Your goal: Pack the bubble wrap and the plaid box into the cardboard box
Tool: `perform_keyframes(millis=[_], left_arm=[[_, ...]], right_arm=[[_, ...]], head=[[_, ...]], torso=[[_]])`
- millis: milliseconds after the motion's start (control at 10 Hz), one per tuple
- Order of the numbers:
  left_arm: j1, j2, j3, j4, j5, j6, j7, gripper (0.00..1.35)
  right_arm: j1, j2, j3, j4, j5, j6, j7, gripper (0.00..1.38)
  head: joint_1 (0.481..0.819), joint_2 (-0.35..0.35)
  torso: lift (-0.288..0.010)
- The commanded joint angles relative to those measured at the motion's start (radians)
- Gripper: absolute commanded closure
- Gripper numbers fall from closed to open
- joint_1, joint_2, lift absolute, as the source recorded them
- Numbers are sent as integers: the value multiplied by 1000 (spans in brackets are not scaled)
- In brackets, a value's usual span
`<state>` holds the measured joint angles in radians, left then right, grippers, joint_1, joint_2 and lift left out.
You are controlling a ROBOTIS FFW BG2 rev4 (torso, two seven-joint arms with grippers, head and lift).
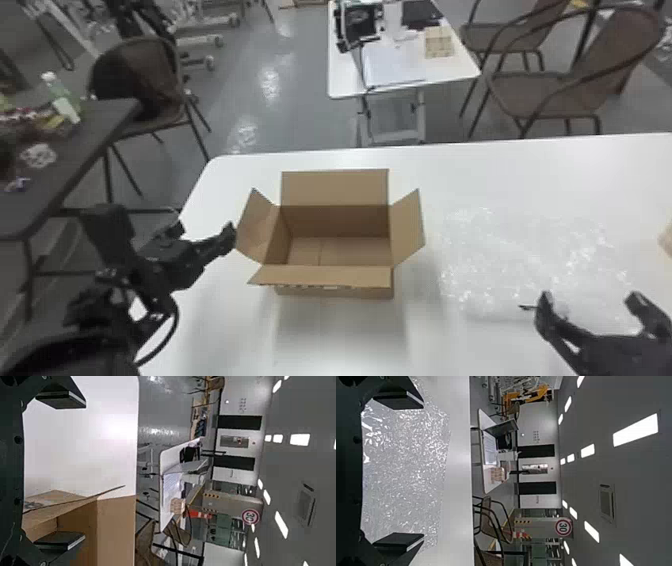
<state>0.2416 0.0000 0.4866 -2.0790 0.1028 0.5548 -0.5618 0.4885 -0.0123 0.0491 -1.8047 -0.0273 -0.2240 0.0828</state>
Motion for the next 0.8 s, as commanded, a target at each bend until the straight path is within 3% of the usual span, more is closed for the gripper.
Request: perform_keyframes(millis=[0,100,300,500,700], left_arm=[[-31,17,15,11,51,117,-23,137],[-39,18,18,19,90,143,-24,137],[-54,-3,23,30,118,200,-30,137],[-67,1,-3,73,178,214,-30,137],[-76,5,-29,80,163,214,-30,137]], right_arm=[[-1,0,0,2,0,0,0,124],[-2,0,0,2,0,0,0,124],[-2,0,2,4,0,0,0,124],[-5,-3,5,5,-2,0,0,124],[-7,-6,6,7,-6,0,0,124]], head=[[695,227],[695,220],[695,209],[695,192],[695,171]], torso=[[-102],[-102],[-102],[-102],[-102]])
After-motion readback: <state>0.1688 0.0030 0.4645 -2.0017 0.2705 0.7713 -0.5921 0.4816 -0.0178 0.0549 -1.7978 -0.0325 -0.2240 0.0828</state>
